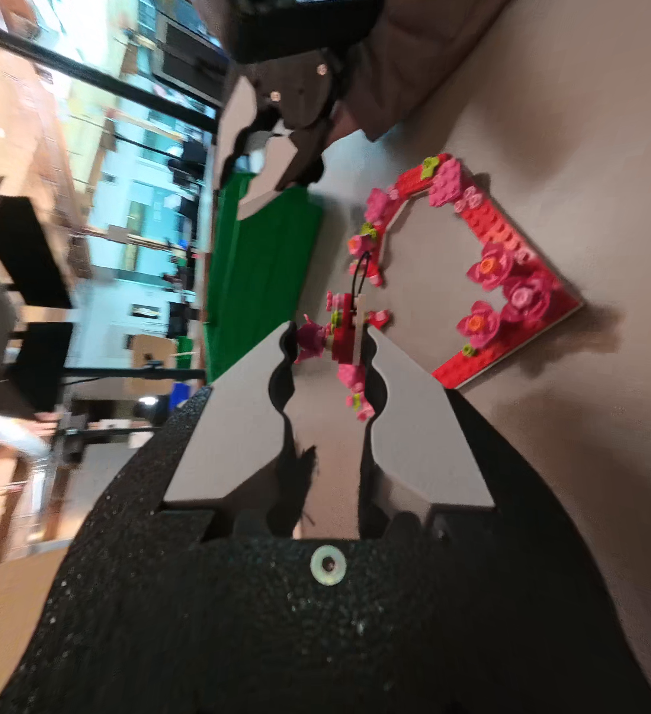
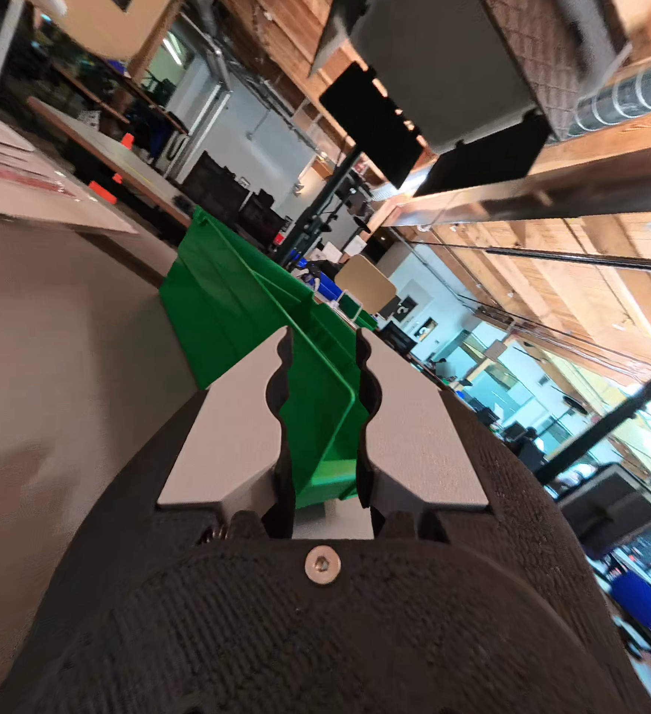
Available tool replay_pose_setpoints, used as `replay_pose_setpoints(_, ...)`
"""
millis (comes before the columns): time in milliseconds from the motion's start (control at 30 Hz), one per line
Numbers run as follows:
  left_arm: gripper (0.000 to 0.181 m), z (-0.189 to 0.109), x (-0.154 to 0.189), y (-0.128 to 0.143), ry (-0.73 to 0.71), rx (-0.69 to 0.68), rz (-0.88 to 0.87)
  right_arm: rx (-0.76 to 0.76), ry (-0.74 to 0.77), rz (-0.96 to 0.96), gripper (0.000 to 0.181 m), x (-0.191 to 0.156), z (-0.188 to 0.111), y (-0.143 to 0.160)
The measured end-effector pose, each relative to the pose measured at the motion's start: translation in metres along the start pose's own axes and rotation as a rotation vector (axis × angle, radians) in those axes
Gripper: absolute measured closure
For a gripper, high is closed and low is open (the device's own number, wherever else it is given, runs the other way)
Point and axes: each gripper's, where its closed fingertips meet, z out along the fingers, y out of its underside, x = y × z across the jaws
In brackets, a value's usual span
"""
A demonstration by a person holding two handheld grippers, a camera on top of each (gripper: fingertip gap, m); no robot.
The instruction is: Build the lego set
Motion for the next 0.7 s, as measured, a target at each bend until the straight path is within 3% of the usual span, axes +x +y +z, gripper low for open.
replay_pose_setpoints(100, 0.150, 0.029, 0.018, 0.001, 0.148, -0.085, -0.044, 0.036, -0.060, -0.018, 0.152, -0.007, 0.005, 0.001)
replay_pose_setpoints(333, 0.150, 0.066, 0.038, 0.009, 0.285, -0.260, -0.064, 0.044, -0.071, 0.147, 0.154, 0.005, 0.008, 0.009)
replay_pose_setpoints(700, 0.150, 0.072, 0.041, 0.024, 0.227, -0.454, 0.021, 0.041, -0.065, 0.179, 0.156, 0.008, 0.009, 0.011)
